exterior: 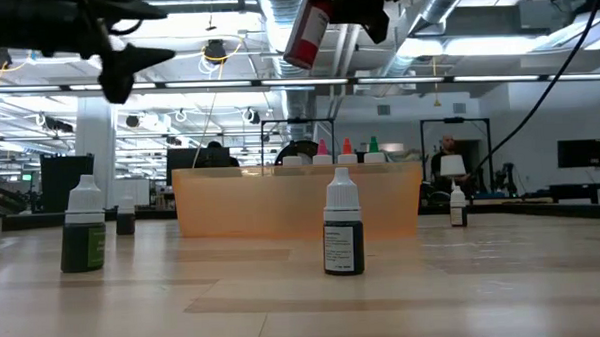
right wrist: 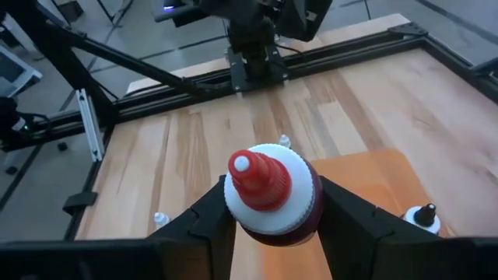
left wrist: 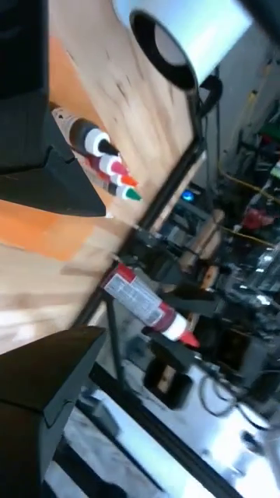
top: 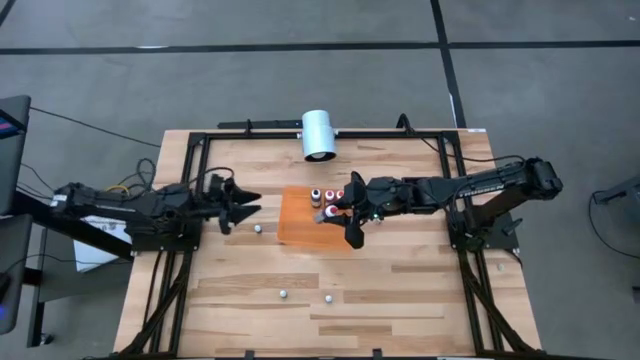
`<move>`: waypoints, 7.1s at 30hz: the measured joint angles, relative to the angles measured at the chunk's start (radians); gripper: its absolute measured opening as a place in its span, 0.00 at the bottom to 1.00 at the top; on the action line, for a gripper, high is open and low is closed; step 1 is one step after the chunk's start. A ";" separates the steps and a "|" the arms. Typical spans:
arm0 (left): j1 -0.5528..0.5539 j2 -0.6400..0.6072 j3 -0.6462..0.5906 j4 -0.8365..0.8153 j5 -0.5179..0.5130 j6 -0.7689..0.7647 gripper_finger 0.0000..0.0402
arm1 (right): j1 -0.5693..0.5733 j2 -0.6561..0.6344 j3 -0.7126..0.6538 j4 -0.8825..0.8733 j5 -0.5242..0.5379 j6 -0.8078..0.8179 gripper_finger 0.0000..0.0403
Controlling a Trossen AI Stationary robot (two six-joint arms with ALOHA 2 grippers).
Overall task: Pick & Place food coloring
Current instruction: Put the large red food coloring bottle into the orange bin
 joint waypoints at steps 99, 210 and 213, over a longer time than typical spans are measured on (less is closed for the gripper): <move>0.005 0.961 0.988 -0.478 0.156 0.542 0.48 | -0.002 0.074 0.000 0.053 -0.002 0.026 0.35; 0.121 0.751 0.263 0.261 -0.270 0.344 0.08 | 0.309 -0.072 -0.001 -0.598 0.247 0.428 0.48; 0.121 0.793 0.262 0.308 -0.269 0.345 0.08 | 0.349 -0.095 -0.001 -0.614 0.284 0.493 0.48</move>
